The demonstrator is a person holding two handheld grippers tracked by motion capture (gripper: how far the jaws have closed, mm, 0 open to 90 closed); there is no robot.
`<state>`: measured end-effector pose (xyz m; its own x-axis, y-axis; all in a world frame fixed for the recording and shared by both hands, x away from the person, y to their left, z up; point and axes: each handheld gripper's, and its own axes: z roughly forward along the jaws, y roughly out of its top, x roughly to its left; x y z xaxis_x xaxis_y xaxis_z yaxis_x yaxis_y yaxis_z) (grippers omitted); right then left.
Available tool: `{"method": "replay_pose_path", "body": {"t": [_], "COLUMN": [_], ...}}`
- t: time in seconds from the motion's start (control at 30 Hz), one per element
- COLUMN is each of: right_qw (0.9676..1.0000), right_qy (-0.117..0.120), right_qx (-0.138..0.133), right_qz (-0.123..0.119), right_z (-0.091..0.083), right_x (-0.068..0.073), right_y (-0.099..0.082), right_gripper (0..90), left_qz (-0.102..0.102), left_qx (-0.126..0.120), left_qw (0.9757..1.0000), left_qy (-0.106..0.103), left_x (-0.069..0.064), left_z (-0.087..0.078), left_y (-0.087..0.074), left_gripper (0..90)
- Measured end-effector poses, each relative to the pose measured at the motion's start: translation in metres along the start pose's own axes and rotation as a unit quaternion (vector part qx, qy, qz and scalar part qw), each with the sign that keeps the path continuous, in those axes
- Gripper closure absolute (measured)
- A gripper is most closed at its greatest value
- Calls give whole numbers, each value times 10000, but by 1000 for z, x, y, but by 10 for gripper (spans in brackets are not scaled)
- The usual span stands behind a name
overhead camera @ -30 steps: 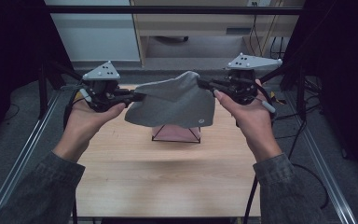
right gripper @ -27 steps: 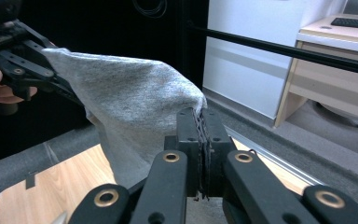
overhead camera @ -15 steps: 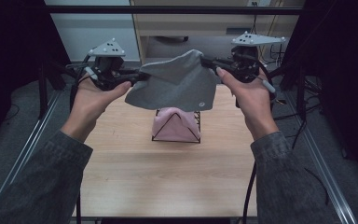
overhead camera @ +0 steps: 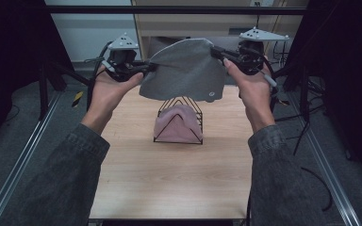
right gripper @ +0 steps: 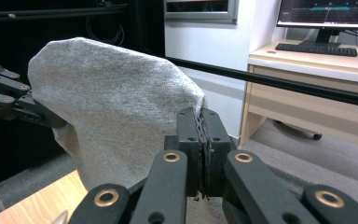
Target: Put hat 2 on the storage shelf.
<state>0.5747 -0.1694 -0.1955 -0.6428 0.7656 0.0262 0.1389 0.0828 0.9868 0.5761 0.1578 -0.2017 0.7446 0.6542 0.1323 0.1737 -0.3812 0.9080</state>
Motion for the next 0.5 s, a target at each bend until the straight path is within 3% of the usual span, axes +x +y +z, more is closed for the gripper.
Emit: {"method": "replay_pose_path", "body": {"t": [0.23,0.5], "right_qw": [9995,9985], "right_qy": [-115,-144], "right_qx": [306,469], "right_qz": [48,245], "right_z": [26,42], "right_x": [-15,-25], "right_y": [-18,-37], "right_gripper": [889,889], "left_qz": [-141,-311], "left_qx": [37,203], "left_qw": [9999,9992], "left_qy": [74,131], "left_x": [14,28], "left_z": [24,50], "left_y": [-9,-27], "left_gripper": [867,867]}}
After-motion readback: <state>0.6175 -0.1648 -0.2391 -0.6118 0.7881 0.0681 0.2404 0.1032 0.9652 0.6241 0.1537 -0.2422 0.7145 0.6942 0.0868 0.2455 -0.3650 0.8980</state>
